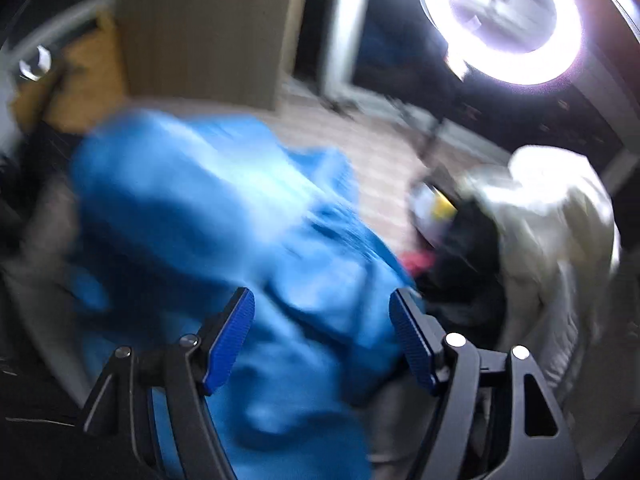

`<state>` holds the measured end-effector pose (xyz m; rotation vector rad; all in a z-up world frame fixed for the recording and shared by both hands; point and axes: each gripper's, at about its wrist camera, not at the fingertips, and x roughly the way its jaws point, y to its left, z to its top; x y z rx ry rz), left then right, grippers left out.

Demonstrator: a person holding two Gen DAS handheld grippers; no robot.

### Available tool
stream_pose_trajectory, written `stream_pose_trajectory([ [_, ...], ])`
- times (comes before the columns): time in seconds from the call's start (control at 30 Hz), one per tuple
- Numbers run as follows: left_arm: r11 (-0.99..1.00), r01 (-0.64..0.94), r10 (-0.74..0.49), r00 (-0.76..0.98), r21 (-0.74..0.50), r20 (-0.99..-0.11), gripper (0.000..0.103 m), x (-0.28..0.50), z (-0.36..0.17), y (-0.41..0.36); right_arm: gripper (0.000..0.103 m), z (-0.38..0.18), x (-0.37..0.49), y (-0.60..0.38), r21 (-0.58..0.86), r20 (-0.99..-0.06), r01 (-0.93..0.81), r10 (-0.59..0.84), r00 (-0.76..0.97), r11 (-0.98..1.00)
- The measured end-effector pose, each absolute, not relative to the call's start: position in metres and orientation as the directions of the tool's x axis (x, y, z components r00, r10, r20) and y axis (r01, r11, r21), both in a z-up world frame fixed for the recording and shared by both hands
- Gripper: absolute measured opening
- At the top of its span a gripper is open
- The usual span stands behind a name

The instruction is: Fold clothes

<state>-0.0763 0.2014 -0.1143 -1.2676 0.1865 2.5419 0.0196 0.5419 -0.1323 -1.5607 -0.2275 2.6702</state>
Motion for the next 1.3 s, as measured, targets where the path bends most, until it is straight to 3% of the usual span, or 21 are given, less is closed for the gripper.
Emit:
stream_pose_trajectory([
  [0.17,-0.981,0.007,-0.153,-0.635,0.192,-0.758,0.004,-0.077,-0.098,0.089,0.069,-0.180,-0.007,0.557,-0.192,-0.896,0.057,0.151,-0.417,-0.980],
  [0.23,-0.972,0.091,-0.226,-0.618,0.217,-0.753,0.002,-0.067,-0.093,0.057,0.069,-0.190,-0.020,0.558,-0.182,-0.904,0.070,0.139,-0.405,-0.981],
  [0.3,-0.986,0.075,-0.161,-0.613,0.146,-0.773,0.003,-0.055,-0.087,0.051,0.069,-0.200,-0.029,0.561,-0.159,-0.913,0.075,0.118,-0.390,-0.984],
  [0.43,-0.993,-0.101,0.006,-0.594,0.067,-0.804,0.034,-0.033,-0.093,0.092,0.069,-0.225,-0.047,0.560,-0.157,-0.927,0.094,0.113,-0.358,-0.983],
  [0.57,-0.968,-0.239,0.186,-0.472,-0.077,-0.862,0.037,-0.014,-0.120,0.138,0.069,-0.249,-0.056,0.544,-0.171,-0.937,0.152,0.112,-0.332,-0.973],
  [0.6,-0.960,-0.260,0.215,-0.437,-0.106,-0.873,0.038,-0.007,-0.129,0.149,0.066,-0.252,-0.057,0.541,-0.176,-0.935,0.161,0.114,-0.337,-0.971],
  [0.63,-0.950,-0.281,0.242,-0.401,-0.133,-0.884,0.041,0.002,-0.137,0.161,0.042,-0.254,-0.058,0.539,-0.162,-0.936,0.170,0.096,-0.340,-0.972],
  [0.7,-0.933,-0.318,0.277,-0.338,-0.168,-0.899,0.045,0.017,-0.150,0.182,0.009,-0.254,-0.060,0.536,-0.132,-0.937,0.173,0.066,-0.342,-0.976],
  [0.8,-0.905,-0.384,0.298,-0.268,-0.182,-0.916,0.048,0.047,-0.171,0.210,0.004,-0.235,-0.060,0.545,-0.187,-0.903,0.106,0.128,-0.411,-0.977],
  [0.9,-0.897,-0.420,0.262,-0.260,-0.136,-0.929,0.049,0.061,-0.184,0.228,0.004,-0.205,-0.057,0.574,-0.282,-0.850,-0.077,0.286,-0.442,-0.956],
  [0.97,-0.906,-0.409,0.234,-0.270,-0.109,-0.934,0.046,0.060,-0.193,0.230,0.009,-0.186,-0.050,0.574,-0.249,-0.864,-0.064,0.251,-0.437,-0.966],
  [1.0,-0.910,-0.404,0.214,-0.281,-0.087,-0.936,0.041,0.059,-0.197,0.230,0.020,-0.181,-0.045,0.568,-0.221,-0.875,-0.041,0.216,-0.433,-0.975],
  [1.03,-0.913,-0.402,0.198,-0.293,-0.067,-0.935,0.022,0.058,-0.199,0.228,0.041,-0.176,-0.039,0.559,-0.190,-0.886,-0.013,0.177,-0.428,-0.982],
  [1.07,-0.914,-0.400,0.200,-0.299,-0.068,-0.933,0.007,0.058,-0.200,0.226,0.053,-0.172,-0.030,0.543,-0.140,-0.894,0.032,0.113,-0.435,-0.990],
  [1.1,-0.915,-0.394,0.220,-0.303,-0.088,-0.927,0.005,0.057,-0.198,0.222,0.074,-0.171,-0.021,0.527,-0.090,-0.894,0.079,0.046,-0.445,-0.993],
  [1.13,-0.915,-0.386,0.247,-0.308,-0.117,-0.919,0.004,0.057,-0.195,0.216,0.080,-0.172,-0.011,0.506,-0.036,-0.894,0.141,-0.031,-0.447,-0.989],
  [1.2,-0.917,-0.370,0.276,-0.329,-0.146,-0.903,0.003,0.058,-0.187,0.205,0.080,-0.187,-0.001,0.466,0.001,-0.907,0.231,-0.098,-0.409,-0.973],
  [1.3,-0.922,-0.355,0.291,-0.380,-0.152,-0.878,0.002,0.060,-0.163,0.186,0.078,-0.221,0.009,0.416,-0.081,-0.933,0.342,-0.049,-0.356,-0.936],
])
